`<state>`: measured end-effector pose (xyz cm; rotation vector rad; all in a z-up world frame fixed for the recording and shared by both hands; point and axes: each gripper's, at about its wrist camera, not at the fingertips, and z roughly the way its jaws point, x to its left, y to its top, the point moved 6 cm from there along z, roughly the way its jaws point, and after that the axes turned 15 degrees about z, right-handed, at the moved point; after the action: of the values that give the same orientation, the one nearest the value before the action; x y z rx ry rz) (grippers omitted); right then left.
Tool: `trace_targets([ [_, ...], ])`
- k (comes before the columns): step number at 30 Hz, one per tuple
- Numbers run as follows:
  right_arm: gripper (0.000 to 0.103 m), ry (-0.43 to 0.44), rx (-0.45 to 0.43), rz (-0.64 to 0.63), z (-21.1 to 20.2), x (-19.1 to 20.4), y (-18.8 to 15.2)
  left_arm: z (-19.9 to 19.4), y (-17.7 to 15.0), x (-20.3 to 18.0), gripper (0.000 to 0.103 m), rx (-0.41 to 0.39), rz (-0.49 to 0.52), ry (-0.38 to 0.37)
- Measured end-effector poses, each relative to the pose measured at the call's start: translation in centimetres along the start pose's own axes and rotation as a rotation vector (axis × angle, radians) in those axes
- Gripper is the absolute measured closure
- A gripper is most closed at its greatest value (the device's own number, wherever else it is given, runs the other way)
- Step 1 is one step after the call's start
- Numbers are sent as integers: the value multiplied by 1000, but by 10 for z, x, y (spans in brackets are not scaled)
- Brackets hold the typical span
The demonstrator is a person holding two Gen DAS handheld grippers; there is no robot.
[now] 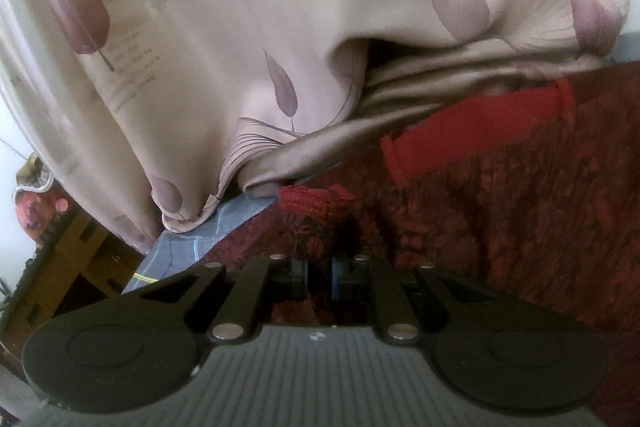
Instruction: Fold small clothes
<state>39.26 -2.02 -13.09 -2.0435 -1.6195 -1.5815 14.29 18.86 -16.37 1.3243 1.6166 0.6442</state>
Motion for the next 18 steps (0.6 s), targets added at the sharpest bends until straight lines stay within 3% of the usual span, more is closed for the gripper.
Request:
trace_targets([
  [6,87,23,10,-4,9,8,-4,2,0,0,13,6,-5,-2],
  [13,82,-40,71,-45,29,1,-14,-2,5,5,13,-3,-23,-4],
  [16,68,-34,78,-71,31,2,-20,-4,12,8,13,-12,-32,-2],
  [18,43,-18,91,-91,30,8,-21,-6,18,11,13,-20,-33,10],
])
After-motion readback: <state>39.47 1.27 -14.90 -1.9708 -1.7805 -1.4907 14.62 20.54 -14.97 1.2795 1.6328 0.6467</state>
